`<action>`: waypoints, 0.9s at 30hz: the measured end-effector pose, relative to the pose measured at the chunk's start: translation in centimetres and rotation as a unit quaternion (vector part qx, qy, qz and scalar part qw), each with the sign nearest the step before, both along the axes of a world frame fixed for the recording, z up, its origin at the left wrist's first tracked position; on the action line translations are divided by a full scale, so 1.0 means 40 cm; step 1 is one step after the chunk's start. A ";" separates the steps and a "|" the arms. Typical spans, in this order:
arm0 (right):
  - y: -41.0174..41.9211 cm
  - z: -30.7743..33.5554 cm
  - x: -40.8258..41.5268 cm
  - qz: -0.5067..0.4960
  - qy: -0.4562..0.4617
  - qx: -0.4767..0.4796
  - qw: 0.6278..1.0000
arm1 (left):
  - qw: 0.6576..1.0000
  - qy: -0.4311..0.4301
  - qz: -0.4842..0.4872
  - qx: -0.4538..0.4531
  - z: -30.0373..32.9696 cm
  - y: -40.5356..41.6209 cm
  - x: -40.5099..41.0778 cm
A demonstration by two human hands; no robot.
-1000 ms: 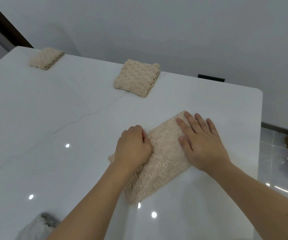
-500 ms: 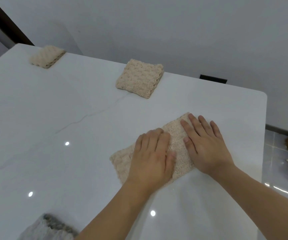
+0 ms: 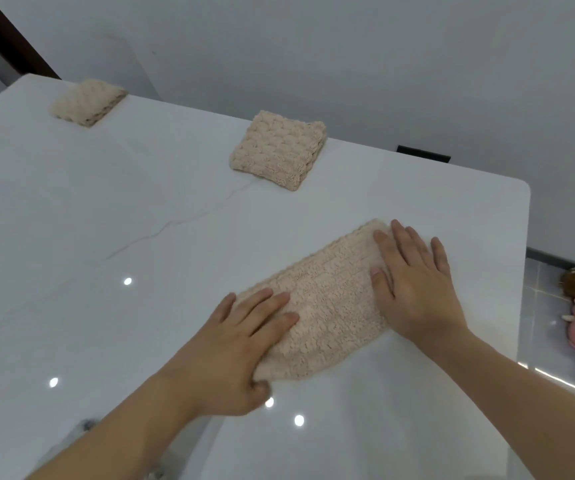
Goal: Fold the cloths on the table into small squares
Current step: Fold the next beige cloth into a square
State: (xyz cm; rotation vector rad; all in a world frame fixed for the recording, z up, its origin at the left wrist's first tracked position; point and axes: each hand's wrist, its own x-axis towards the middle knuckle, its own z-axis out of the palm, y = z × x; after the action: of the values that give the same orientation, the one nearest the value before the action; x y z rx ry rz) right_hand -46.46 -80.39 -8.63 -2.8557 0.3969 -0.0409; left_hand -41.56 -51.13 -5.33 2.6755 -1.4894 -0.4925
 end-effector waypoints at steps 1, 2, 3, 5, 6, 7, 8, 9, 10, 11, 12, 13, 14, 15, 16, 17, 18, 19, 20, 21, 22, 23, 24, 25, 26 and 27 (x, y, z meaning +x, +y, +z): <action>0.000 0.000 -0.004 -0.026 -0.025 0.003 0.999 | 1.000 -0.005 -0.025 0.008 0.012 0.001 0.018; 0.002 -0.001 -0.008 -0.050 -0.053 -0.001 0.997 | 0.999 -0.006 -0.043 0.012 0.022 0.002 0.036; 0.005 0.000 -0.010 -0.070 -0.079 -0.010 0.994 | 0.999 -0.006 -0.051 0.003 0.028 0.001 0.052; 0.011 -0.001 -0.011 -0.092 -0.116 -0.025 0.989 | 0.998 -0.017 -0.056 -0.030 0.039 -0.009 0.076; 0.012 -0.001 -0.011 -0.098 -0.124 -0.029 0.987 | 0.997 -0.027 -0.063 -0.041 0.044 -0.019 0.086; 0.012 -0.002 -0.010 -0.102 -0.127 -0.030 0.986 | 0.996 -0.034 -0.072 -0.045 0.052 -0.032 0.092; 0.011 -0.002 -0.009 -0.104 -0.129 -0.028 0.986 | 0.996 -0.036 -0.076 -0.042 0.065 -0.048 0.097; 0.010 -0.003 -0.008 -0.105 -0.132 -0.023 0.985 | 0.996 -0.029 -0.076 -0.032 0.080 -0.064 0.100; 0.010 -0.003 -0.008 -0.103 -0.136 -0.014 0.985 | 0.998 -0.015 -0.067 -0.011 0.103 -0.081 0.101; 0.010 -0.003 -0.008 -0.098 -0.141 -0.003 0.985 | 0.999 0.005 -0.048 0.021 0.127 -0.100 0.100; 0.009 -0.003 -0.008 -0.088 -0.145 0.006 0.985 | 0.998 0.027 -0.032 0.050 0.148 -0.118 0.100; 0.007 -0.004 -0.008 -0.075 -0.147 0.011 0.986 | 0.996 0.054 -0.016 0.070 0.170 -0.137 0.102; 0.005 -0.005 -0.008 -0.063 -0.148 0.017 0.987 | 0.991 0.093 0.004 0.092 0.191 -0.160 0.108; 0.004 -0.007 -0.008 -0.055 -0.149 0.028 0.987 | 0.984 0.136 0.027 0.112 0.208 -0.184 0.118; 0.002 -0.007 -0.009 -0.050 -0.153 0.042 0.986 | 0.977 0.172 0.051 0.119 0.215 -0.207 0.131; 0.000 -0.007 -0.009 -0.047 -0.159 0.054 0.985 | 0.972 0.194 0.074 0.112 0.214 -0.229 0.147; -0.001 -0.006 -0.011 -0.043 -0.167 0.063 0.983 | 0.970 0.204 0.094 0.095 0.206 -0.249 0.162; -0.002 -0.005 -0.013 -0.037 -0.174 0.069 0.982 | 0.970 0.205 0.111 0.073 0.193 -0.265 0.175; -0.004 -0.004 -0.014 -0.029 -0.179 0.074 0.981 | 0.969 0.208 0.127 0.044 0.179 -0.278 0.186; -0.006 -0.003 -0.015 -0.018 -0.182 0.079 0.980 | 0.965 0.218 0.144 0.012 0.163 -0.287 0.194; -0.008 -0.002 -0.015 -0.005 -0.182 0.083 0.980 | 0.959 0.233 0.159 -0.025 0.147 -0.294 0.199; -0.010 -0.001 -0.014 0.007 -0.180 0.087 0.980 | 0.951 0.250 0.174 -0.062 0.134 -0.299 0.203; -0.012 -0.001 -0.013 0.017 -0.177 0.093 0.980 | 0.941 0.265 0.187 -0.098 0.121 -0.304 0.205; -0.014 -0.001 -0.013 0.024 -0.173 0.097 0.980 | 0.931 0.276 0.201 -0.132 0.109 -0.309 0.207; -0.015 -0.002 -0.012 0.028 -0.171 0.099 0.980 | 0.921 0.283 0.215 -0.160 0.097 -0.313 0.209; -0.014 -0.003 -0.012 0.031 -0.170 0.098 0.980 | 0.913 0.288 0.229 -0.179 0.085 -0.316 0.210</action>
State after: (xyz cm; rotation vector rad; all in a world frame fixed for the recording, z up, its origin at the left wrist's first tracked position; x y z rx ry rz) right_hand -46.94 -80.96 -8.76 -2.5970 0.2249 -0.4443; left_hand -33.17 -63.77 -1.93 2.1984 -0.6832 -0.7836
